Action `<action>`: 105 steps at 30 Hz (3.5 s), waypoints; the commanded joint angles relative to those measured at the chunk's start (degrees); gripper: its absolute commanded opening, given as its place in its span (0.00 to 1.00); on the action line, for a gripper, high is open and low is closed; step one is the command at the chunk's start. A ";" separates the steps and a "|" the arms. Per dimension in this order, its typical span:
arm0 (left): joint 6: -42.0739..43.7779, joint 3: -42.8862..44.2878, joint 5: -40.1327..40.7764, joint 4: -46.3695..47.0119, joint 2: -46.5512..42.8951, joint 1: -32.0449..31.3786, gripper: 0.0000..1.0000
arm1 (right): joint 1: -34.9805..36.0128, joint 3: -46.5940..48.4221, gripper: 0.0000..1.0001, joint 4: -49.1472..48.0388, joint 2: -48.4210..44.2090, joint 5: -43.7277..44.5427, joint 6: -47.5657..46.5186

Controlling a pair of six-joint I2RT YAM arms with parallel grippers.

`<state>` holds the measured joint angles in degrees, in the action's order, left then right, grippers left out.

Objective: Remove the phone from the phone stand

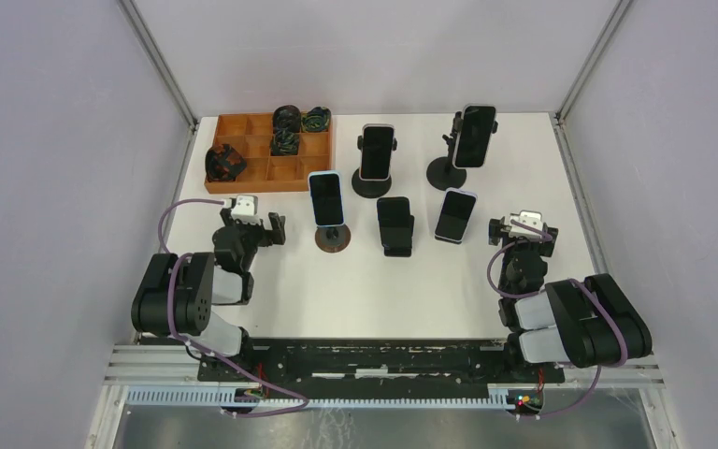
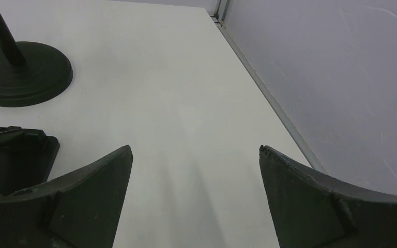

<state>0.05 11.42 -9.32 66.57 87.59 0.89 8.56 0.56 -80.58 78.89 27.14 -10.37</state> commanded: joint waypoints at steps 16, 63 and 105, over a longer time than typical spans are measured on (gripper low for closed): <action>1.38 1.34 -0.69 3.38 0.00 0.30 1.00 | -0.78 -6.31 0.98 -1.65 -0.49 -1.11 0.97; 15.61 53.93 -47.08 -91.59 5.62 0.18 1.00 | 0.66 42.82 0.98 99.66 -31.00 -43.51 31.38; 34.16 64.95 -55.63 -114.88 6.32 -6.89 0.02 | 23.48 51.52 0.93 84.38 -14.27 -57.72 31.32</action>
<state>28.53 72.05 -61.34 -37.19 102.28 -5.08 29.76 47.94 9.13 61.95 -29.85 20.40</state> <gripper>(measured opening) 0.238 0.920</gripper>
